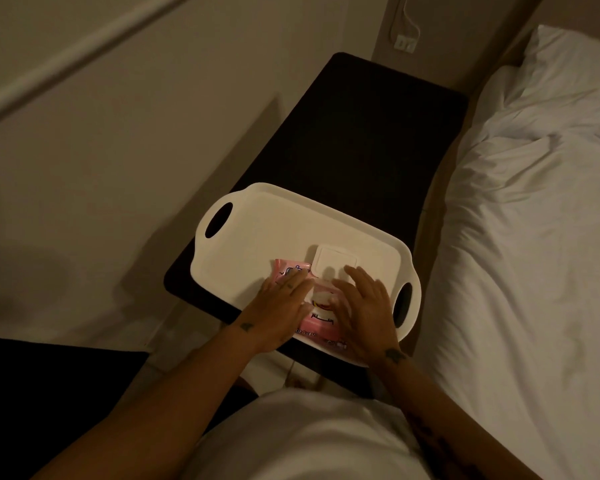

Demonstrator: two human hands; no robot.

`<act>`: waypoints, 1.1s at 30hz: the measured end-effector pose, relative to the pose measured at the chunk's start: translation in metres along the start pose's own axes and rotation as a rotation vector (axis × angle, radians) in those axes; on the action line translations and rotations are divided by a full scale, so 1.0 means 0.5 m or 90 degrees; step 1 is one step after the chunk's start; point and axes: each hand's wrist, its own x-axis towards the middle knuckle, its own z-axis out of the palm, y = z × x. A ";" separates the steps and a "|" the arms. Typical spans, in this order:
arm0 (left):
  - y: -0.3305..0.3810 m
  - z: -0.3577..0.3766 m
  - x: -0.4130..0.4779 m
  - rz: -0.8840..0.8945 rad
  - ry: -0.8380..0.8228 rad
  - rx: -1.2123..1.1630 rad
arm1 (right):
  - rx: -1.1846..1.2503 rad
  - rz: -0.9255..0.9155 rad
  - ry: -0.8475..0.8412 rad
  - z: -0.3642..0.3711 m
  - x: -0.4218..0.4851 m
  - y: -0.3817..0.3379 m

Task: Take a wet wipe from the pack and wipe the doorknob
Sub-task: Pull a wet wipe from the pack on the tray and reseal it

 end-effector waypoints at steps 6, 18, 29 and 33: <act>-0.006 0.033 -0.013 -0.021 -0.009 0.034 | 0.073 -0.039 0.015 0.040 -0.005 -0.003; -0.012 0.045 -0.009 -0.005 0.013 0.055 | 0.143 0.022 0.013 0.022 0.004 0.000; -0.012 0.042 -0.009 -0.004 0.007 0.045 | 0.063 0.005 0.014 -0.043 -0.014 0.038; -0.015 0.048 -0.010 -0.008 0.012 0.042 | 0.100 0.021 0.067 -0.057 -0.022 0.045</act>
